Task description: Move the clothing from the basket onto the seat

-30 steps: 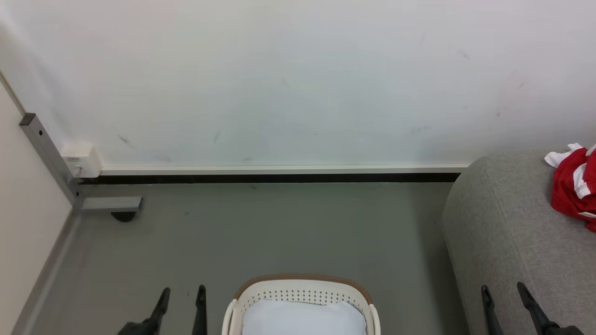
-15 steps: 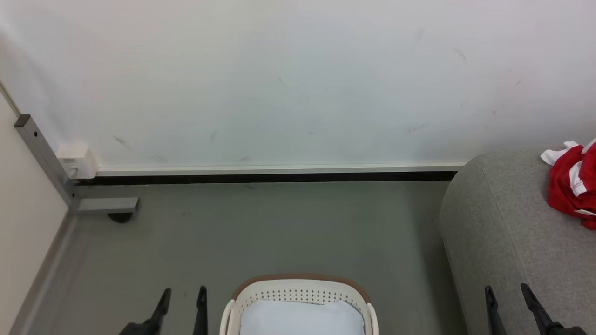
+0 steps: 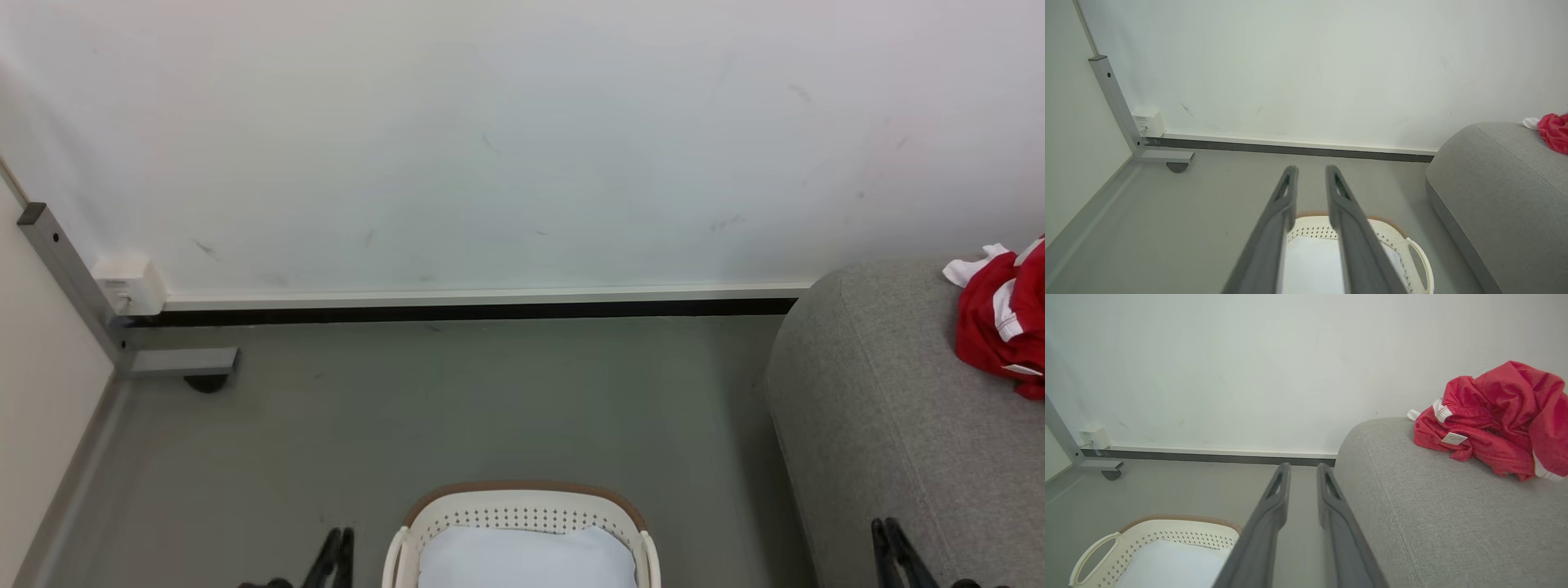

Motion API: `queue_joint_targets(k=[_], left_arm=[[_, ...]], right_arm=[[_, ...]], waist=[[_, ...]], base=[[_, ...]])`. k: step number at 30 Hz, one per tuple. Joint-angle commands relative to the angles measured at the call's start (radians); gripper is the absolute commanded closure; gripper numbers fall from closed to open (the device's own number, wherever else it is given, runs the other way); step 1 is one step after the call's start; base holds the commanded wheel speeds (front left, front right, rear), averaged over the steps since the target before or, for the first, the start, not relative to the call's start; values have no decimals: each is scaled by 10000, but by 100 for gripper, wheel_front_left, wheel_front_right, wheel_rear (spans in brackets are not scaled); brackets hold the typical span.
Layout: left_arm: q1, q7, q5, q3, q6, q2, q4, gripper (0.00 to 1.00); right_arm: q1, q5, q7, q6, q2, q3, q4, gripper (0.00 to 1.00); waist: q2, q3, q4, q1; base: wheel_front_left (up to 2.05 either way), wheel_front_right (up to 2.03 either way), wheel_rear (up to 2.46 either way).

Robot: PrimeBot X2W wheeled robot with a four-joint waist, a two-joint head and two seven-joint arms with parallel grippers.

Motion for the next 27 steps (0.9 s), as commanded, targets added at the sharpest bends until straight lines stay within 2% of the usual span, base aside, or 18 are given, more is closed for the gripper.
queue_joint_targets(k=[1, 27], left_arm=[[10, 12, -26, 7, -3, -4, 38, 100], [-406, 1209, -4630, 708, -448, 10, -163, 100]], right_arm=[[-5, 26, 15, 0, 6, -8, 38, 100], [-470, 4769, 1207, -5, -8, -219, -230, 100]], waist=[[0, 1, 1, 0], [0, 129, 120, 0]], base=[[0, 0, 0], [0, 0, 0]])
